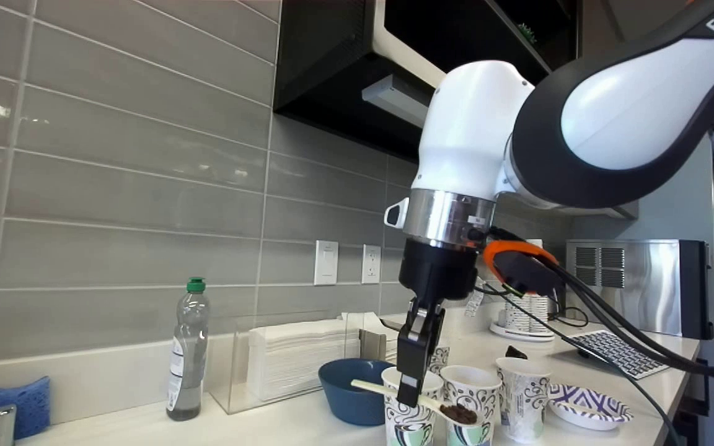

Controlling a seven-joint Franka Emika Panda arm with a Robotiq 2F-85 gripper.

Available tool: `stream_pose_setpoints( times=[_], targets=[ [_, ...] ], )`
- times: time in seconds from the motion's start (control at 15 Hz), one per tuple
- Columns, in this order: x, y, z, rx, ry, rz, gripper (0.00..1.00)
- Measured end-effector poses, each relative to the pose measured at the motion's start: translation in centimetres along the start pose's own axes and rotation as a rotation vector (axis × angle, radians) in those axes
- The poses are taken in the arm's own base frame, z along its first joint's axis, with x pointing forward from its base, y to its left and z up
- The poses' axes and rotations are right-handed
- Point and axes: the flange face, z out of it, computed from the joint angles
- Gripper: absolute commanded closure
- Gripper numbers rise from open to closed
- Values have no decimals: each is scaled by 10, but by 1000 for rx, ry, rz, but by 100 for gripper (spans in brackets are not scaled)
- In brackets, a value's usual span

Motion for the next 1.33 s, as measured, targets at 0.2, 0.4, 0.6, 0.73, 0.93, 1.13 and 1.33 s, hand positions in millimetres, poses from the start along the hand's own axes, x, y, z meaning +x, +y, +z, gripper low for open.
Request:
stream_pose_setpoints(
  times=[0.2, 0.4, 0.6, 0.73, 0.93, 1.13, 1.33],
  targets=[
    [16, 4, -17, -22, 27, -27, 97],
    [23, 7, -23, -22, 37, -34, 87],
    [21, 6, -21, -21, 32, -34, 87],
    [21, 6, -21, -21, 32, -35, 97],
    [24, 13, -24, -23, 55, -21, 97],
    [31, 27, -32, -26, 111, 4, 97],
    [38, 38, -37, -36, 159, 13, 97]
  ],
)
